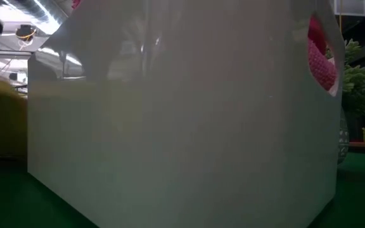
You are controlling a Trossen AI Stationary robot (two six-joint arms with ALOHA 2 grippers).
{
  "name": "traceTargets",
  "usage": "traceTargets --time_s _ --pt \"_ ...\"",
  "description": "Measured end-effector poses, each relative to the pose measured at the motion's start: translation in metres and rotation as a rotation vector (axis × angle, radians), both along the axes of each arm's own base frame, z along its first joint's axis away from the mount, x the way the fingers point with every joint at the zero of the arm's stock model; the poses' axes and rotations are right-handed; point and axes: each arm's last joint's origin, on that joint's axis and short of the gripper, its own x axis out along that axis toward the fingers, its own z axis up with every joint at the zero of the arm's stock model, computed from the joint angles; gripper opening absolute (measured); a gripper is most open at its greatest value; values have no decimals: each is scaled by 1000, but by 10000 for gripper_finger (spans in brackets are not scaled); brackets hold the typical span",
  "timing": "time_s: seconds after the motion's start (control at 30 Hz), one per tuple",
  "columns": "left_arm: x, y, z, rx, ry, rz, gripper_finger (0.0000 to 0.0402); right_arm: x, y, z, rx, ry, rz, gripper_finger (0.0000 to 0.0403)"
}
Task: Sort microfiber towel by color & place in baskets
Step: Put the yellow microfiber cloth into the rectangular wire basket
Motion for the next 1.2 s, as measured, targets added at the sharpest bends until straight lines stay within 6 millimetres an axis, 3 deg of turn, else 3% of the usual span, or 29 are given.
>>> traceTargets --time_s 0.23,0.43,0.8,0.97,1.2 --pt "7 -5 41 4 -53 -83 0 -19 -29 18 -51 -240 -128 168" --pt "10 -6 69 24 -112 -103 0 -38 -61 30 -208 -483 -363 168" --pt "9 -3 86 69 -138 -99 0 -68 -101 42 -403 -718 -529 168" --pt "9 -3 86 62 -134 -99 0 -68 -103 51 -457 -795 -598 168" --pt "9 -3 86 61 -134 -99 0 -51 -84 56 -524 -834 -556 168"
